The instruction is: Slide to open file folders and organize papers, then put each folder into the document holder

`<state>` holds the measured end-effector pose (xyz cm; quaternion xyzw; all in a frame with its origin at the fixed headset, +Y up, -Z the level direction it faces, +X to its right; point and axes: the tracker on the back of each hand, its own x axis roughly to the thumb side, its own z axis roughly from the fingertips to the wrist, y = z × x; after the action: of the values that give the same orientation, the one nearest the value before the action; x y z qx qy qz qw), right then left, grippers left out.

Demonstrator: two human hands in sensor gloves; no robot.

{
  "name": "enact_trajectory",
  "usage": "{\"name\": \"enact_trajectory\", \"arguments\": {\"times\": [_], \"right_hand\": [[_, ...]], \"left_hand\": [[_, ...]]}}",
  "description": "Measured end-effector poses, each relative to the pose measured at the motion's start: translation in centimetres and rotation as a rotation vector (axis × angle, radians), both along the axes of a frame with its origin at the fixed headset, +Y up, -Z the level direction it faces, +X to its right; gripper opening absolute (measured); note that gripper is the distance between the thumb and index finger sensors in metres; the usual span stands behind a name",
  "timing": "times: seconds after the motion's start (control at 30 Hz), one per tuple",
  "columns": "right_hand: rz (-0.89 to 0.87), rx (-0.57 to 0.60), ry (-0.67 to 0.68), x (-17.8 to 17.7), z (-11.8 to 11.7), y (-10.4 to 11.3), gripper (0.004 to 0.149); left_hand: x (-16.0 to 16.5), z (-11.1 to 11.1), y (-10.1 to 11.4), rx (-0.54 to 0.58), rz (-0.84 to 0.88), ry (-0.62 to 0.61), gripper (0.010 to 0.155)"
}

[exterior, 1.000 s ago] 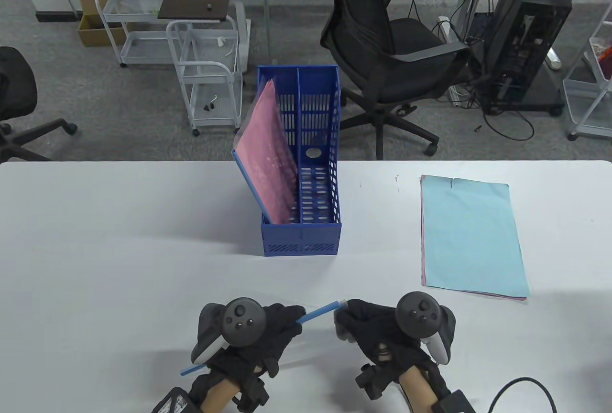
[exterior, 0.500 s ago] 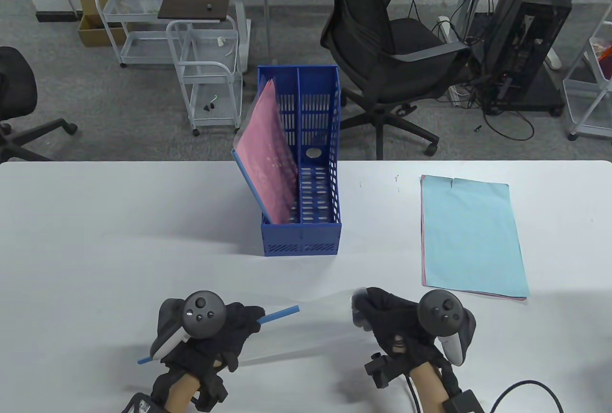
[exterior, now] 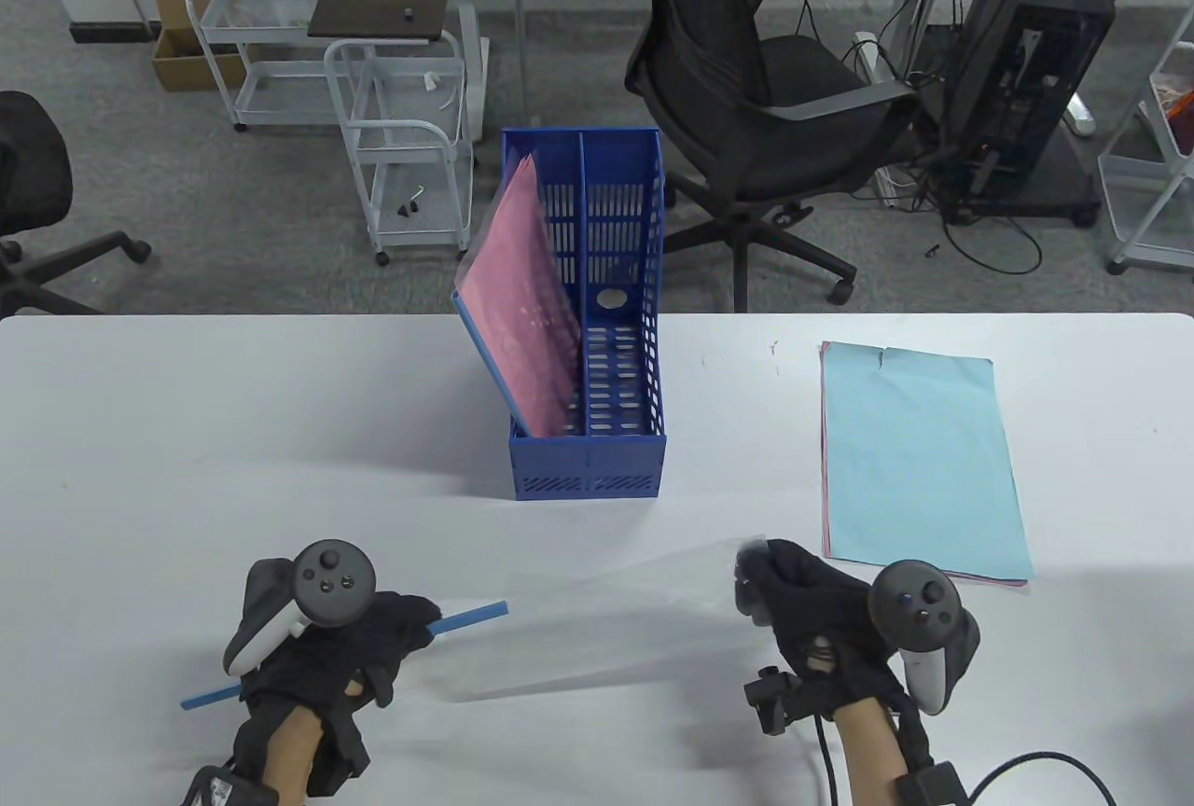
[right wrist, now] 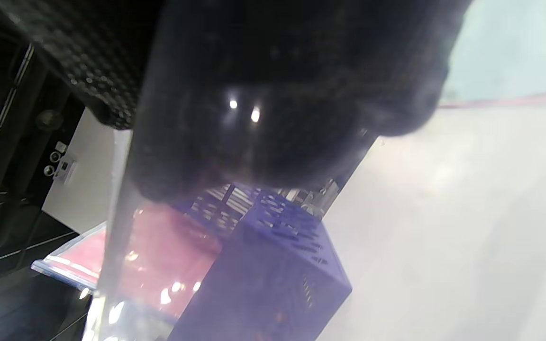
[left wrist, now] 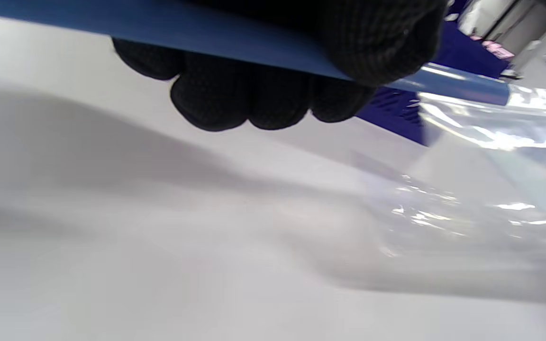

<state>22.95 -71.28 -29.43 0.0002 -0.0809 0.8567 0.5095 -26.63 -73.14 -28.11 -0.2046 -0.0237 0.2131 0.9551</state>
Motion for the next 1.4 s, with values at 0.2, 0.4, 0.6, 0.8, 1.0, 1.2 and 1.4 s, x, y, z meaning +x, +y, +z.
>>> {"name": "enact_trajectory", "arguments": {"times": [0.2, 0.4, 0.6, 0.8, 1.0, 1.2, 1.4], "right_hand": [[-0.006, -0.017, -0.021, 1.2, -0.1, 0.3, 0.040], [0.063, -0.032, 0.030, -0.6, -0.1, -0.1, 0.040], [0.127, -0.026, 0.075, -1.9, 0.1, 0.0, 0.041], [0.145, -0.028, 0.100, -2.4, 0.2, 0.1, 0.041], [0.159, -0.027, 0.109, -2.6, 0.2, 0.1, 0.041], [0.170, -0.031, 0.114, -2.8, 0.2, 0.0, 0.040], [0.179, -0.030, 0.123, -3.0, 0.2, 0.0, 0.041]], "left_hand": [[-4.6, -0.1, -1.4, -0.024, 0.065, 0.226, 0.047], [-5.3, -0.8, -3.1, -0.084, -0.036, 0.341, 0.050], [-4.7, -1.3, -4.4, -0.076, -0.140, 0.378, 0.052], [-4.5, -1.6, -4.8, 0.014, -0.264, 0.450, 0.048], [-4.9, -1.6, -4.9, 0.020, -0.267, 0.469, 0.046], [-5.1, -1.5, -5.0, 0.013, -0.238, 0.478, 0.047], [-4.9, -0.6, -3.3, 0.093, -0.206, 0.520, 0.052]]}}
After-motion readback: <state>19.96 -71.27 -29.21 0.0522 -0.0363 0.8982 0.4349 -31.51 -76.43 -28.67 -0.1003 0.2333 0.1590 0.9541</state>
